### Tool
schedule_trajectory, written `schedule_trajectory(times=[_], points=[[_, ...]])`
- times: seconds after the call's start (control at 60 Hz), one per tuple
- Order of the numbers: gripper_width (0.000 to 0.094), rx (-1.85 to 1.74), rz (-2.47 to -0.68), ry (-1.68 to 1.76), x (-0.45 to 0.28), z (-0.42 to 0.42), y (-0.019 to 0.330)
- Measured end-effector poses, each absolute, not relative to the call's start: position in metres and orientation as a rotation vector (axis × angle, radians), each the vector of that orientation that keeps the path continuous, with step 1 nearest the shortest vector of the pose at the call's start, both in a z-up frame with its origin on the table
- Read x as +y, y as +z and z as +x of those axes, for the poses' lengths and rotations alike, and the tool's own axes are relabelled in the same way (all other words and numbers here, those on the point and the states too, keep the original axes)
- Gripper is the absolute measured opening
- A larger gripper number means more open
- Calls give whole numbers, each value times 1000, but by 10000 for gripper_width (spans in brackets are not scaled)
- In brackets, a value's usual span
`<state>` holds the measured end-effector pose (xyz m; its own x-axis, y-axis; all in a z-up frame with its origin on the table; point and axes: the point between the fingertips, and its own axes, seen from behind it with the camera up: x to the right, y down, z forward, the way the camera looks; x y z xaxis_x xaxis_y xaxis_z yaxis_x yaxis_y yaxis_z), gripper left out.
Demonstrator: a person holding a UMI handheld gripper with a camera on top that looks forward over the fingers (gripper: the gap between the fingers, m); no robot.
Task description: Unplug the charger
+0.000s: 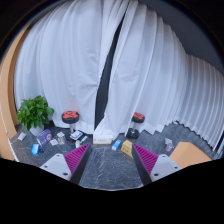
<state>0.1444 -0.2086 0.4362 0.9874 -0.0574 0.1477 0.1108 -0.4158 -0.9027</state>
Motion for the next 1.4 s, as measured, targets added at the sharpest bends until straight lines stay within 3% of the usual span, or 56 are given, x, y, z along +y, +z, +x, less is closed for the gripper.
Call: schedule_trajectory(times=[0.25,0.4,0.517,0.717,0.9,1.283,1.367,1.4], points=[[850,-46,-2001,-136,-201,131,416],[851,-47,-2044,-165,-191,127,375],[850,-22,-2098,-147,-180,117,321],[844,37,-2204,-128,-160,79,185],[846,35,-2224,-49,-93,13,89],[819,56,-2117,-1,132,-68,37],[749,63,-2095,-17,164,-68,31],[665,59,-2096,-27,173,-68,26]])
